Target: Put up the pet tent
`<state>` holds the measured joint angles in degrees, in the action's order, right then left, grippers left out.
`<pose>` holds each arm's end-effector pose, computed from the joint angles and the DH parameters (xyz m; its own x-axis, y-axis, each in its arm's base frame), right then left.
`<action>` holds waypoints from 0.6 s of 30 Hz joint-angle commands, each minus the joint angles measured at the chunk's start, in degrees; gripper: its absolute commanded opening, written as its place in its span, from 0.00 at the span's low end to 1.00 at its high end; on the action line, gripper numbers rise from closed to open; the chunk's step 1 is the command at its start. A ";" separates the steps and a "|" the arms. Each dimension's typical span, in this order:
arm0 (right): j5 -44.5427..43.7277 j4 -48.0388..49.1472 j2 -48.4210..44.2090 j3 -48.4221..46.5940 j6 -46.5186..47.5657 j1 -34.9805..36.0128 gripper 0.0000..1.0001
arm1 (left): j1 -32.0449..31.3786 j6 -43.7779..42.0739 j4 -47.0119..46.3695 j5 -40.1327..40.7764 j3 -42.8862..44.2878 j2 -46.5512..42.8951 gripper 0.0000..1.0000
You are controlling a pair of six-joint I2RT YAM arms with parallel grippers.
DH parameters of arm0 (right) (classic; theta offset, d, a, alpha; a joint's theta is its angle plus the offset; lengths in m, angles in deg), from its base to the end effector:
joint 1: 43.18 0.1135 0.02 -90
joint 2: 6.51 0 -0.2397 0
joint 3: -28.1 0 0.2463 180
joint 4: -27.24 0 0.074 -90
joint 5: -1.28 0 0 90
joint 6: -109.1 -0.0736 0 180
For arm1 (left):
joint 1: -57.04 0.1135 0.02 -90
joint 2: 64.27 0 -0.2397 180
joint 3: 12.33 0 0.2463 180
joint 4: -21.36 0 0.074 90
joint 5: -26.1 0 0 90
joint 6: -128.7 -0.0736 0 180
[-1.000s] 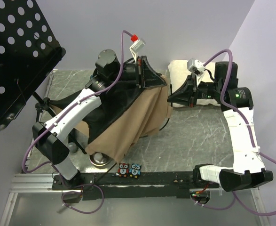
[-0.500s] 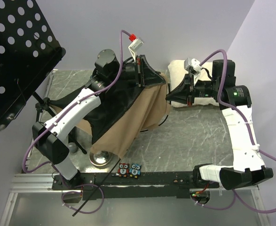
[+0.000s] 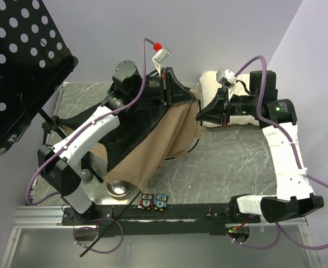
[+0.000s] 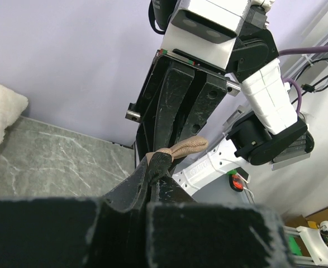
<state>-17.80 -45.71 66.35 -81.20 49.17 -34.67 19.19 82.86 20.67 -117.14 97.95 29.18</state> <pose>0.2135 0.1023 0.4305 -0.1086 -0.1819 -0.9773 -0.9868 0.1384 0.0839 0.2660 -0.2814 0.4596 -0.5056 -0.1351 -0.8521 0.8618 -0.1260 -0.4913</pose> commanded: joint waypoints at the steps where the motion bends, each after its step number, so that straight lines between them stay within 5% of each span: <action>1: -2.98 -9.44 1.58 0.98 -0.80 1.94 0.00 | -0.47 -0.13 -15.10 5.86 4.63 -6.61 0.01; 18: -3.33 -11.11 1.94 0.19 0.61 1.95 0.00 | -2.58 -6.54 -9.13 0.67 3.92 -7.23 0.01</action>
<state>-17.43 -47.90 66.74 -81.75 49.21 -34.27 17.90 78.73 21.66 -118.93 97.73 28.33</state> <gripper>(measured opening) 0.048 0.024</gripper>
